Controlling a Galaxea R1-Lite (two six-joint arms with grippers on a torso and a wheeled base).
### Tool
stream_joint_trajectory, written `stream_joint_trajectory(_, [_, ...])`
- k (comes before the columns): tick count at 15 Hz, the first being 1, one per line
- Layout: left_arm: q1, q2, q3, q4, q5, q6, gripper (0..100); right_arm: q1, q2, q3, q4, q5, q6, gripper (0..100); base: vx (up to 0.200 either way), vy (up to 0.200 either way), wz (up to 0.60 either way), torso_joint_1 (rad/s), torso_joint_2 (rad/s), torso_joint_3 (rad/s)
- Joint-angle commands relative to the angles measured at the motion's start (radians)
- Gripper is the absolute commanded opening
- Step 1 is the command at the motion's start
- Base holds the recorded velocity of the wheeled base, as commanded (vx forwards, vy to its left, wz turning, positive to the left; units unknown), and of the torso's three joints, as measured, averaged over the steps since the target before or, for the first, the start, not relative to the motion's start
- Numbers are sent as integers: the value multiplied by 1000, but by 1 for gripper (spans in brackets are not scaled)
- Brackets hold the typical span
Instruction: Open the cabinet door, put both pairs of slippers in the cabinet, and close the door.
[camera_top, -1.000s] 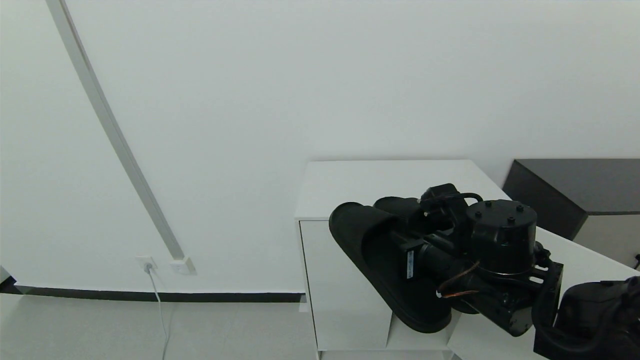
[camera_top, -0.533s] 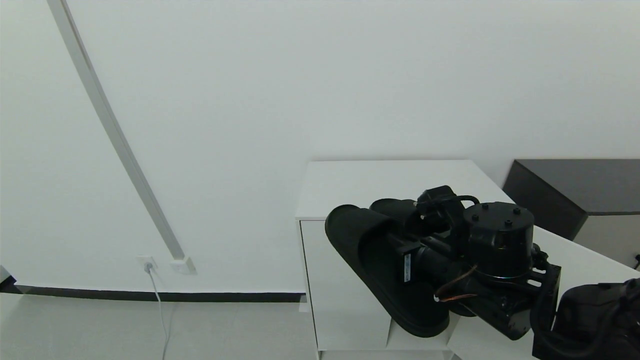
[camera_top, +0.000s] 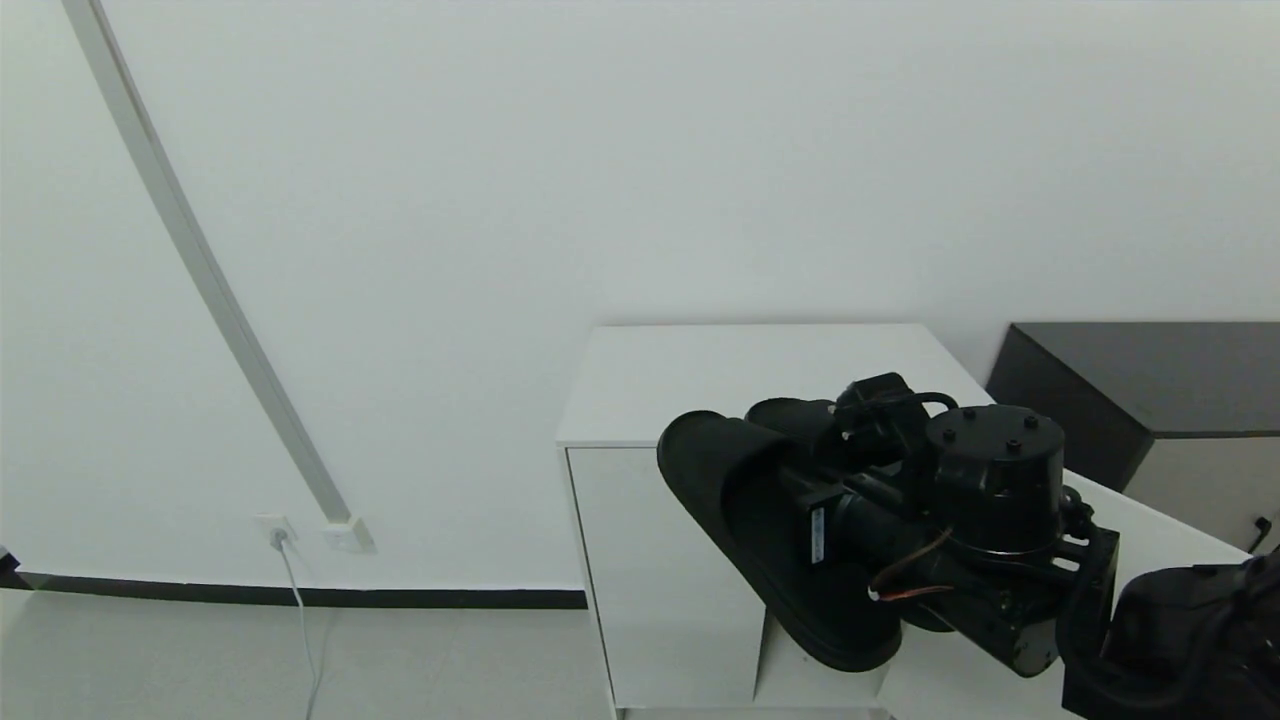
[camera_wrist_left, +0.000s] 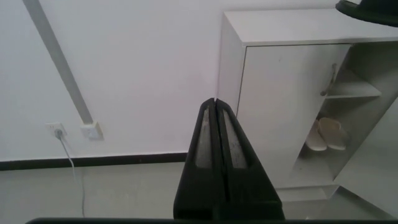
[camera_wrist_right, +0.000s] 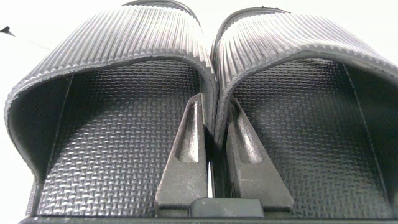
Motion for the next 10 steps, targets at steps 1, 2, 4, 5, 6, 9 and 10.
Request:
stream_joint_trajectory(1, [1, 0, 1, 0, 0, 0, 0, 1, 3, 1, 0, 0, 0, 0, 0, -200, 0, -2, 2, 2])
stream_joint_trajectory(2, [-1, 0, 1, 0, 2, 0, 0, 1, 2, 3, 0, 0, 0, 0, 0, -200, 0, 7, -2, 2])
stream_joint_trajectory(4, [-1, 0, -1, 0, 0, -2, 0, 1, 3, 4, 0, 0, 0, 0, 0, -200, 0, -2, 5, 5])
stream_joint_trajectory(5, [1, 0, -1, 0, 0, -2, 0, 1, 3, 4, 0, 0, 0, 0, 0, -200, 0, 7, 7, 2])
stream_joint_trajectory(6, [1, 0, -1, 0, 0, -2, 0, 1, 3, 6, 0, 0, 0, 0, 0, -200, 0, 7, 2, -2])
stream_joint_trajectory(9, [1, 0, -1, 0, 2, -2, 0, 1, 0, 7, 0, 0, 0, 0, 0, -200, 0, 2, 1, 2])
stream_joint_trajectory(10, [1, 0, 1, 0, 0, -2, 0, 1, -1, 15, -2, 0, 0, 0, 0, -200, 0, 7, 7, -2])
